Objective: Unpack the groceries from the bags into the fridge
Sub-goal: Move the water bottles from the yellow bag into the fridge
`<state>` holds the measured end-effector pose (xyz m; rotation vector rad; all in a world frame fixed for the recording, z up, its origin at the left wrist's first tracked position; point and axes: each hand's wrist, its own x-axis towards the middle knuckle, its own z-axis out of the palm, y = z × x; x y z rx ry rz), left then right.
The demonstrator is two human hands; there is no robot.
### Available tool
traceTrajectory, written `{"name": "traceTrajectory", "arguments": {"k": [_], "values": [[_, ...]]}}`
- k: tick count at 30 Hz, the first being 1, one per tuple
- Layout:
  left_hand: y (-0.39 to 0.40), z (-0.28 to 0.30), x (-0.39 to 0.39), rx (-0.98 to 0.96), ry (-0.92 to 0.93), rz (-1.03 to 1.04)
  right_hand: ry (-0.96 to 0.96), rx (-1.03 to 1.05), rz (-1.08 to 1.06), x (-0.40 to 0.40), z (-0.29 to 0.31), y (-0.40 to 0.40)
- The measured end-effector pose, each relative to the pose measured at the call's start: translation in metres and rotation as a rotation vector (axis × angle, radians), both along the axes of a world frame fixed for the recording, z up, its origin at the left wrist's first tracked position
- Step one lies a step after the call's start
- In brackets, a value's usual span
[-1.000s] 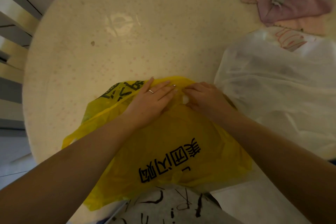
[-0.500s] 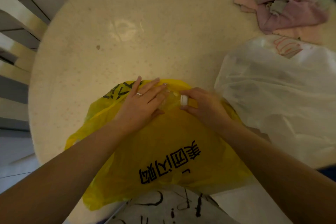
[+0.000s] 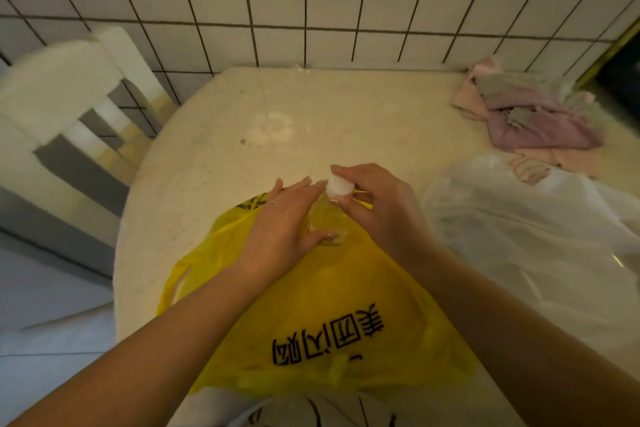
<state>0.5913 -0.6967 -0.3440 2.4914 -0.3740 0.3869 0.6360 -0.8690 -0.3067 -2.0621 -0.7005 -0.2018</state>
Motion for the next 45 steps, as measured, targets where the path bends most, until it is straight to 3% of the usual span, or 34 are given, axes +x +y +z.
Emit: {"name": "traceTrajectory", "arguments": {"k": [10, 28, 33, 38, 41, 45], "values": [[-0.054, -0.003, -0.026, -0.103, 0.152, 0.011, 0.063, -0.024, -0.082, -0.036, -0.006, -0.052], [-0.062, -0.018, -0.047, -0.116, 0.099, -0.019, -0.205, -0.272, -0.029, -0.051, -0.006, -0.052], [-0.042, -0.034, -0.078, 0.062, 0.103, 0.068, -0.521, -0.245, 0.133, -0.078, 0.001, -0.025], [0.004, -0.056, -0.13, 0.438, 0.11, 0.215, -0.478, -0.274, 0.335, -0.101, -0.032, 0.012], [0.026, -0.065, -0.147, 0.669, 0.174, 0.209, -0.394, -0.507, 0.391, -0.102, -0.069, 0.033], [0.05, -0.073, -0.156, 0.773, 0.23, 0.232, -0.268, -0.929, 0.531, -0.099, -0.095, 0.065]]}}
